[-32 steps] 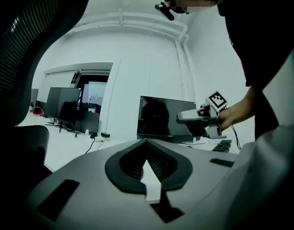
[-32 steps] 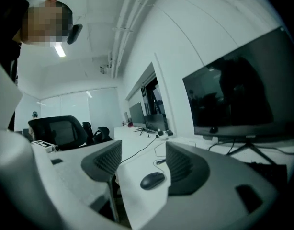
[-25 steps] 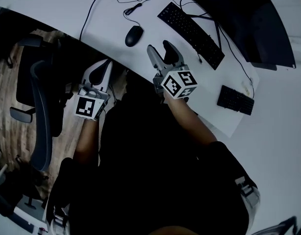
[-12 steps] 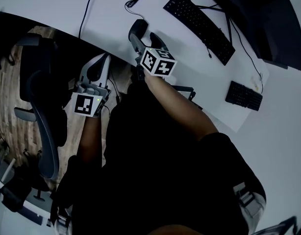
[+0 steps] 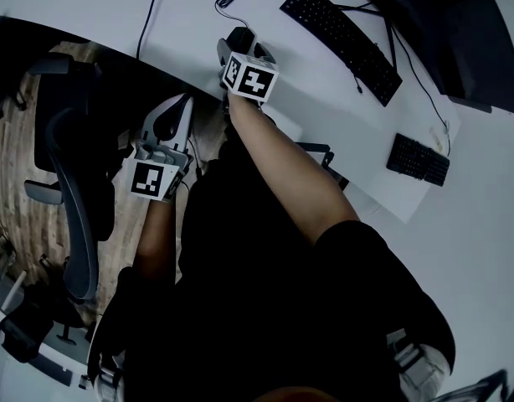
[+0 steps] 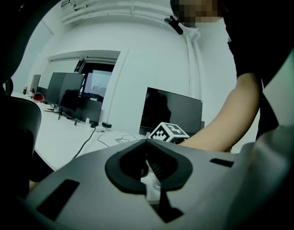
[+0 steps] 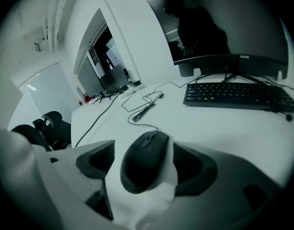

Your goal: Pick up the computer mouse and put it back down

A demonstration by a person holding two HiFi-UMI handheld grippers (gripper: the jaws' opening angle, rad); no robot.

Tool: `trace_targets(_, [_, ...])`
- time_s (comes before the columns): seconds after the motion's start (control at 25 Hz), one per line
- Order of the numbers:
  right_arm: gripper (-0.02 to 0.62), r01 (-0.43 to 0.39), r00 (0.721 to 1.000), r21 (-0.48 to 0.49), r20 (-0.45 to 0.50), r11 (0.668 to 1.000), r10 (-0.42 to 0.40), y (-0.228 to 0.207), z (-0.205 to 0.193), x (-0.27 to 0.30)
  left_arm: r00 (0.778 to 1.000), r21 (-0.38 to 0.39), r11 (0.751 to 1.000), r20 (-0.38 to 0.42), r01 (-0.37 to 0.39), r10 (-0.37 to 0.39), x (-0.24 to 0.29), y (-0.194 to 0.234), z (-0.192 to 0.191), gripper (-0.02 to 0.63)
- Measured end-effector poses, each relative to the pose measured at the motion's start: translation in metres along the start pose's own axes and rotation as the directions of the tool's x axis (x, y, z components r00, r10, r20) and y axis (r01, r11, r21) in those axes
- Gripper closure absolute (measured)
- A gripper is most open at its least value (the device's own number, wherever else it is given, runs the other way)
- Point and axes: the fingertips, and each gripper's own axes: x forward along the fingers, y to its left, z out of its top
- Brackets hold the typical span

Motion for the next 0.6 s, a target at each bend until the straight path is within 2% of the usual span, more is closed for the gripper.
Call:
trace_targets(0.16, [0.231, 0.061, 0.996, -0.005, -0.065, 0.998, -0.061, -0.004, -0.011, 0.01, 1.0, -0.006, 1.0, 0.007, 0.004, -0.004, -0.005, -0.004, 0.001, 0.611])
trace_targets(0.6, [0.232, 0.197, 0.977, -0.053, -0.076, 0.979, -0.201, -0.005, -0.012, 0.018, 1.0, -0.017, 1.0, 0.013, -0.015, 0.015, -0.025, 0.0, 0.002, 0.611])
